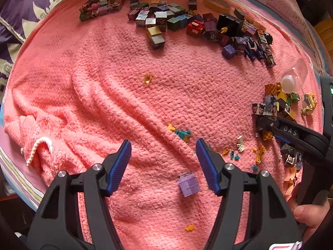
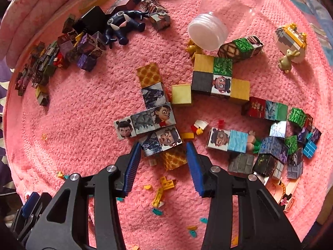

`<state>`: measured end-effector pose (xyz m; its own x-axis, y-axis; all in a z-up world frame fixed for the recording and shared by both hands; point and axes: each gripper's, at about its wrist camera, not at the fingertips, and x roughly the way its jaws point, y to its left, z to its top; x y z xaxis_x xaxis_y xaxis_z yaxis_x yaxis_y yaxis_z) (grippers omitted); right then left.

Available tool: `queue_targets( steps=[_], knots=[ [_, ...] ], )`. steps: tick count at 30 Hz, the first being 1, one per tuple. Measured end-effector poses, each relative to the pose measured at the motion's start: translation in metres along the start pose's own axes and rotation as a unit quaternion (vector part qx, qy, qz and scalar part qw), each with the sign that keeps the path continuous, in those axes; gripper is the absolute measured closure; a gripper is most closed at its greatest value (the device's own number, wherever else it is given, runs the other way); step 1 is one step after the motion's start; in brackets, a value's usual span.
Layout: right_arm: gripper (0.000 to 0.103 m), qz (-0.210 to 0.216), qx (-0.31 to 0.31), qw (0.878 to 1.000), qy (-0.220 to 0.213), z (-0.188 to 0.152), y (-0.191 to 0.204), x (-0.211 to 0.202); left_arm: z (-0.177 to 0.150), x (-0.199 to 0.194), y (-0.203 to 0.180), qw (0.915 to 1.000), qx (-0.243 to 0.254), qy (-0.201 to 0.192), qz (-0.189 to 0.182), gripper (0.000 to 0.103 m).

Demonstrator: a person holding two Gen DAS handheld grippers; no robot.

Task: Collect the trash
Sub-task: 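Lower the right gripper onto the orange-checkered picture cube and close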

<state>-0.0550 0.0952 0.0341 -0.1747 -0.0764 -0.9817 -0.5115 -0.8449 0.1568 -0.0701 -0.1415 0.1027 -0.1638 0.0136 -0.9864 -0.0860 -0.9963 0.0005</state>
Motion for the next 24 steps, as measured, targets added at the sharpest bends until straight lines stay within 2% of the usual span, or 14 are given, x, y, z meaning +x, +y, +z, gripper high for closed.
queue_targets(
  steps=[5, 11, 13, 16, 21, 24],
  knots=[
    [0.079, 0.011, 0.003, 1.0, -0.004, -0.011, -0.005, -0.009, -0.006, -0.002, -0.001, 1.0, 0.0, -0.001, -0.007, 0.039],
    [0.083, 0.016, 0.009, 1.0, -0.005, -0.023, -0.004, -0.015, -0.011, -0.006, 0.003, 1.0, -0.002, -0.003, -0.005, 0.038],
    [0.081, 0.028, 0.03, 0.999, -0.001, -0.026, -0.011, -0.014, -0.014, -0.006, 0.007, 1.0, -0.008, 0.0, -0.005, 0.038],
    [0.079, 0.017, 0.033, 0.999, -0.002, -0.028, -0.018, -0.014, -0.017, -0.005, 0.01, 0.9999, -0.015, 0.004, -0.006, 0.038],
    [0.06, 0.029, 0.029, 0.999, 0.002, -0.024, -0.019, -0.012, -0.02, -0.005, 0.003, 0.9999, -0.005, 0.005, -0.009, 0.038],
    [0.056, 0.019, 0.016, 1.0, -0.003, -0.014, -0.013, -0.011, -0.018, -0.004, 0.001, 1.0, 0.0, 0.003, -0.007, 0.038]
  ],
)
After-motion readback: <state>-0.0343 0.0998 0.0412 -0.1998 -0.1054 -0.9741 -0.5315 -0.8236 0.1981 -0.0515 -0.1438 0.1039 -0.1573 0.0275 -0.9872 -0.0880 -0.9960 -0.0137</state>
